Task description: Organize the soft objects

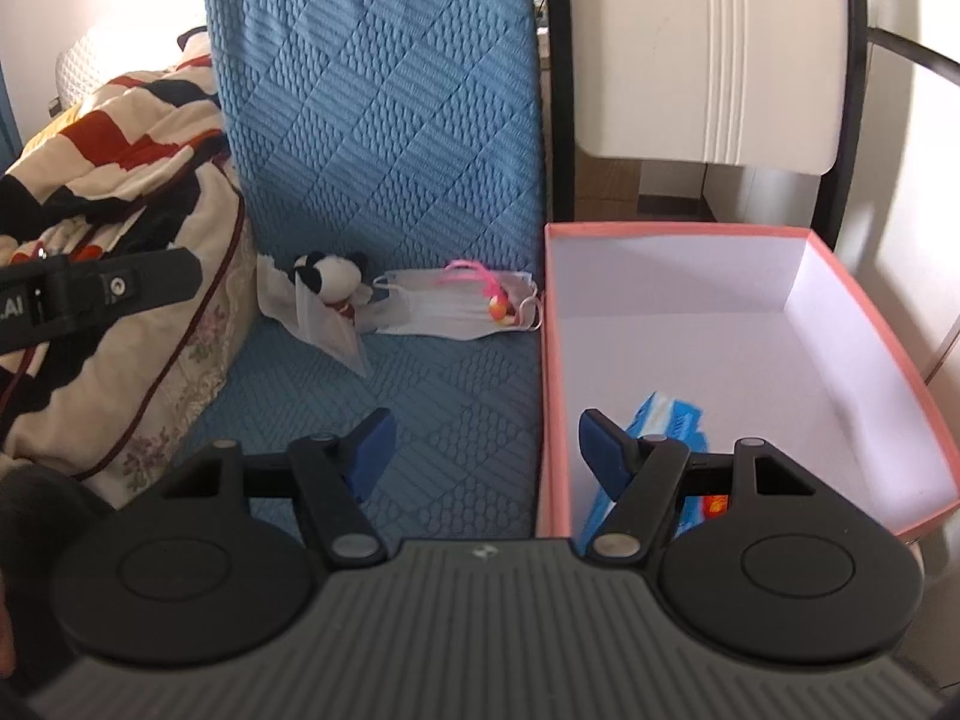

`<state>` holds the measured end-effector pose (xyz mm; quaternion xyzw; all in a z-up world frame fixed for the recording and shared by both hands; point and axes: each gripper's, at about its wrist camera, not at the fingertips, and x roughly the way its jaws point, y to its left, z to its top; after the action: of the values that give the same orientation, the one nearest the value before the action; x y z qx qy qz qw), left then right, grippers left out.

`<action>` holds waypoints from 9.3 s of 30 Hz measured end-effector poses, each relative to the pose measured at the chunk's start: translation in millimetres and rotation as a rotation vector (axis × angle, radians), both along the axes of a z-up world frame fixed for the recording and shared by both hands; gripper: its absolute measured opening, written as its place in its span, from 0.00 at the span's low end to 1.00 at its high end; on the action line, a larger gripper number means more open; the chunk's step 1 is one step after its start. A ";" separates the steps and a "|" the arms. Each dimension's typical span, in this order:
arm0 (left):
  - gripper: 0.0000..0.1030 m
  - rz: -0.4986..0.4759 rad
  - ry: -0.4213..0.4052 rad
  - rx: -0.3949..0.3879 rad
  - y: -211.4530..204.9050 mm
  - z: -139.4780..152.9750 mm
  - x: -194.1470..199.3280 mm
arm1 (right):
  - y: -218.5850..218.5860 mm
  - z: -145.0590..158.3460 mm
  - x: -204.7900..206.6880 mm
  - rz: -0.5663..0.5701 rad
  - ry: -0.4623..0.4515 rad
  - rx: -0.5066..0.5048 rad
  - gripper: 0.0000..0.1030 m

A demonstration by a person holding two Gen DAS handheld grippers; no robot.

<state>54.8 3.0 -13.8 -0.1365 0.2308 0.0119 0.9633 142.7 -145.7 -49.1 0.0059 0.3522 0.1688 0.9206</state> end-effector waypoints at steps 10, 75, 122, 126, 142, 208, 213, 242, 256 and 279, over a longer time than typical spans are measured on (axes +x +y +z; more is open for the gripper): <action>0.62 0.007 0.002 0.038 13.9 -31.2 -5.1 | 13.6 -19.9 -6.2 -0.010 0.018 -0.010 0.68; 0.67 0.129 0.276 -0.458 148.8 -150.9 178.1 | 87.2 -79.7 156.3 0.093 0.056 -0.015 0.41; 0.37 0.104 0.445 -0.375 138.5 -188.8 235.4 | 150.3 -161.9 280.1 0.060 0.029 -0.447 0.25; 0.37 0.101 0.447 -0.351 137.8 -187.8 237.4 | 153.9 -164.6 277.2 0.061 0.039 -0.453 0.25; 0.37 0.082 0.441 -0.363 133.4 -190.4 239.3 | 142.5 -147.3 273.7 0.078 0.035 -0.415 0.25; 0.09 0.015 0.341 -0.142 90.3 -132.8 121.9 | 83.4 -73.3 110.5 0.081 0.117 -0.088 0.25; 0.09 0.021 0.347 -0.137 86.1 -132.1 114.1 | 79.8 -74.2 97.5 0.086 0.107 -0.101 0.25; 0.09 -0.059 0.302 -0.165 56.4 -83.1 81.9 | 29.4 -34.3 57.6 0.014 0.126 -0.035 0.25; 0.09 -0.111 0.247 -0.175 34.6 -25.6 102.0 | 0.9 9.0 66.6 0.001 0.049 0.012 0.25; 0.09 -0.211 0.170 -0.193 -49.9 24.7 143.8 | -71.2 63.1 68.1 -0.084 -0.092 0.019 0.25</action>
<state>198.6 -46.9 10.9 -0.2018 0.3248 -0.0998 0.9186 210.7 -216.9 14.0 0.0216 0.3073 0.1333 0.9420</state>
